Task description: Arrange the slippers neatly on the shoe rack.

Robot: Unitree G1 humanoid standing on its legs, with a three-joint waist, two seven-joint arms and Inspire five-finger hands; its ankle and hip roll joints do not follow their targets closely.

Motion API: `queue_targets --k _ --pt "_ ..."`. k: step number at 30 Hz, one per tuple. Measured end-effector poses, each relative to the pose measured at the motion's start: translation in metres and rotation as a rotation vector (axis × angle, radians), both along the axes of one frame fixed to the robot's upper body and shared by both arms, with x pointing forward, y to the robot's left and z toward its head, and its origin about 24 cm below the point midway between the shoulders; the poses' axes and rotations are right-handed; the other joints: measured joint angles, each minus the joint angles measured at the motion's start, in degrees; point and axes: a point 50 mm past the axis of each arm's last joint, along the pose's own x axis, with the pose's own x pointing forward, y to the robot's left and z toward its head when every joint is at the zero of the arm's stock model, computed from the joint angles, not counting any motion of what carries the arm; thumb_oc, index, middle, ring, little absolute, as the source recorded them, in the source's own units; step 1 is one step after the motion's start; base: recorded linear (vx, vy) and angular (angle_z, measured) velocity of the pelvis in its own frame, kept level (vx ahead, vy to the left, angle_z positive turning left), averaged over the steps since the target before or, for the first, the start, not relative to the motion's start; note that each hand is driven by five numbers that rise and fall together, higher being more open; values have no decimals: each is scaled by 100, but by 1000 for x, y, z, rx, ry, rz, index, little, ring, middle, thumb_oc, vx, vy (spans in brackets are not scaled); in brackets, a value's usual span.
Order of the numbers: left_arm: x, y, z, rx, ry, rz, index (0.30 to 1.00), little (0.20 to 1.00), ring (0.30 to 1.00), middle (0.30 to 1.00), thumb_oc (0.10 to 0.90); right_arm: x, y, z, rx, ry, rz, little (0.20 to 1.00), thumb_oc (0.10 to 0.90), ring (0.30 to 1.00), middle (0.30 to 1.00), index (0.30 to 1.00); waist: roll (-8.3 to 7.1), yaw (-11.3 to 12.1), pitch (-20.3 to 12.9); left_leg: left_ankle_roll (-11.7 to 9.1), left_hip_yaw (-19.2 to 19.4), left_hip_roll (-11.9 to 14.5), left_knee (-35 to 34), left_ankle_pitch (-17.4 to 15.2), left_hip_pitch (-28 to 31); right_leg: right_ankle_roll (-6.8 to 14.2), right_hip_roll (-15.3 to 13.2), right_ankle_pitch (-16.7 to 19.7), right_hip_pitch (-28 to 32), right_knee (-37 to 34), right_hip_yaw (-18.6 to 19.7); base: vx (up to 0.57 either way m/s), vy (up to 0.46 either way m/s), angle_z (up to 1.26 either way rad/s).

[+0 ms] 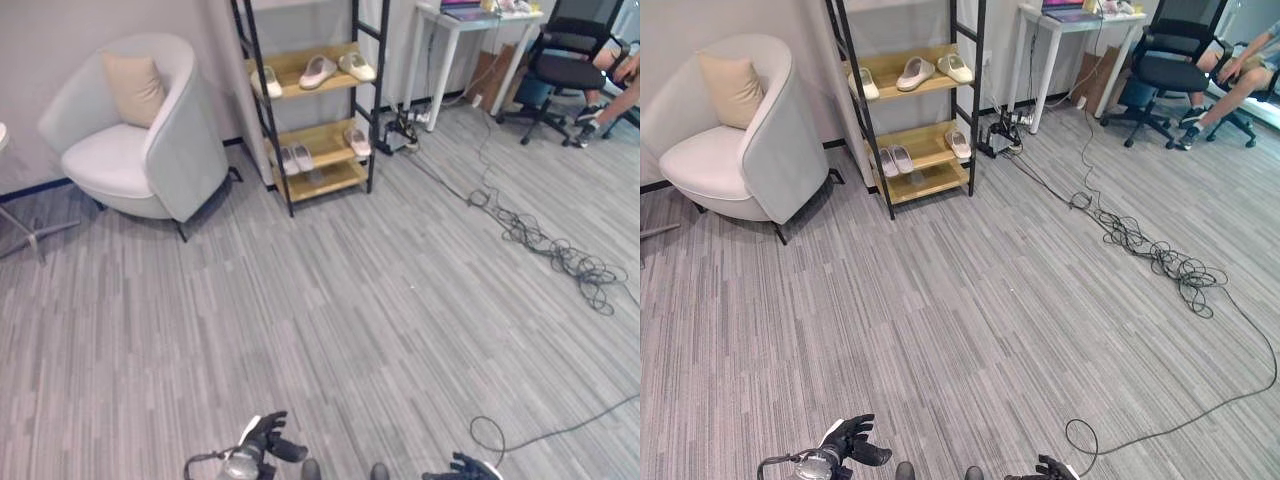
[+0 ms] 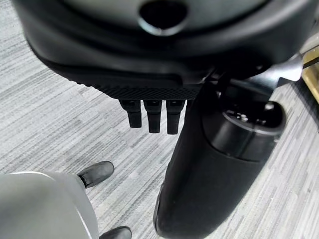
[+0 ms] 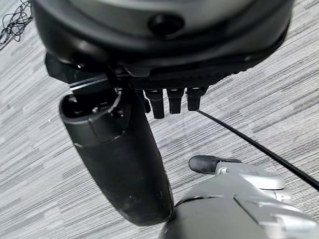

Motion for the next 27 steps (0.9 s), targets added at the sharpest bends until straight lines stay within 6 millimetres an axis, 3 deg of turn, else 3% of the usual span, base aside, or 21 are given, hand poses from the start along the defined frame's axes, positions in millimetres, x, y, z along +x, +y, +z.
queue_targets --k 18,25,27 --pt "-7 2 -3 24 25 -28 900 900 900 900 800 3 -2 1 -15 0 47 900 800 900 900 900 71 -24 -36 36 -57 63 -318 124 232 -67 80 -17 127 1 -44 31 -30 1" --pt "-13 4 -5 32 54 -21 900 900 900 900 800 3 -1 1 -22 7 83 900 800 900 900 900 51 -3 -48 -179 25 225 186 -41 74 -212 208 -27 121 3 111 30 -92 -11" --pt "-11 3 -5 31 56 -21 900 900 900 900 800 4 -1 1 -23 7 86 900 800 900 900 900 -3 -4 -39 -257 -78 219 671 -57 -196 -306 188 -38 91 2 138 62 -55 -6"
